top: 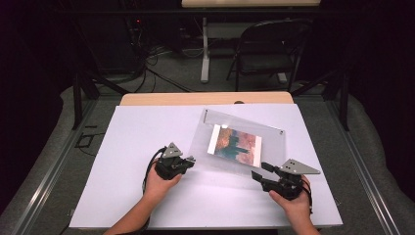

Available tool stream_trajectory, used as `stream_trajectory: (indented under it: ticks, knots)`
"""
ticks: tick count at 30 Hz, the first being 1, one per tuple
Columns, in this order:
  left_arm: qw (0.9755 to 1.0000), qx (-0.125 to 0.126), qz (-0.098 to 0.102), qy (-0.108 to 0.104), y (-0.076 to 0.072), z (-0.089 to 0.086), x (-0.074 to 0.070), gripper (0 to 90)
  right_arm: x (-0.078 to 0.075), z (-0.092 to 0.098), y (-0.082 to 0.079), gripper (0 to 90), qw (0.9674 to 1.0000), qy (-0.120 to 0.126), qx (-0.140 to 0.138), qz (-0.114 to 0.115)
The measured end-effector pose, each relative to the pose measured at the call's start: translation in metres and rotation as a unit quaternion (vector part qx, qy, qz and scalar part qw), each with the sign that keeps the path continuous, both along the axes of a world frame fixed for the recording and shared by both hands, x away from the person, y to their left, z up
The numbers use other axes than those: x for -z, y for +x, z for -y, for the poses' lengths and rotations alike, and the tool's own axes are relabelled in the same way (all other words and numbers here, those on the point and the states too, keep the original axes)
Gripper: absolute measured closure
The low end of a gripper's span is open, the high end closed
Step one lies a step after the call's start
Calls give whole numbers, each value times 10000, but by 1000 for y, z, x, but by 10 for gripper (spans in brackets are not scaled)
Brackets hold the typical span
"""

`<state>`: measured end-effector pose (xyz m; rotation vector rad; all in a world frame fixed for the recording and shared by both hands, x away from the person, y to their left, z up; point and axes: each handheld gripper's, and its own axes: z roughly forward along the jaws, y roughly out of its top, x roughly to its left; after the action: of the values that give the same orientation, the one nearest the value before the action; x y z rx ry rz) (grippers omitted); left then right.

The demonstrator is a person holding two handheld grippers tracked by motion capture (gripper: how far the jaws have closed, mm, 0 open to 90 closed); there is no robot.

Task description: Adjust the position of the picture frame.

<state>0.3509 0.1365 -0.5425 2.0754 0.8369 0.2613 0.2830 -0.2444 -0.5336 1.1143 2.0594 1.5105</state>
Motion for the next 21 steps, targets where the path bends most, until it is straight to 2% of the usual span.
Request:
stream_trajectory:
  ticks: [8, 13, 21]
  knots:
    - [9999, 70, -85, -44, -23, -12, -1, 827, 0, -2, 0, 462, 10000, -26, -65, -28]
    - [9997, 174, -142, -11, -35, -6, 3, 825, -1, -3, -1, 477, 9999, -37, -109, -67]
    - [9993, 311, -199, -69, -49, 4, 4, 825, -1, -4, -1, 481, 9999, -27, -118, -78]
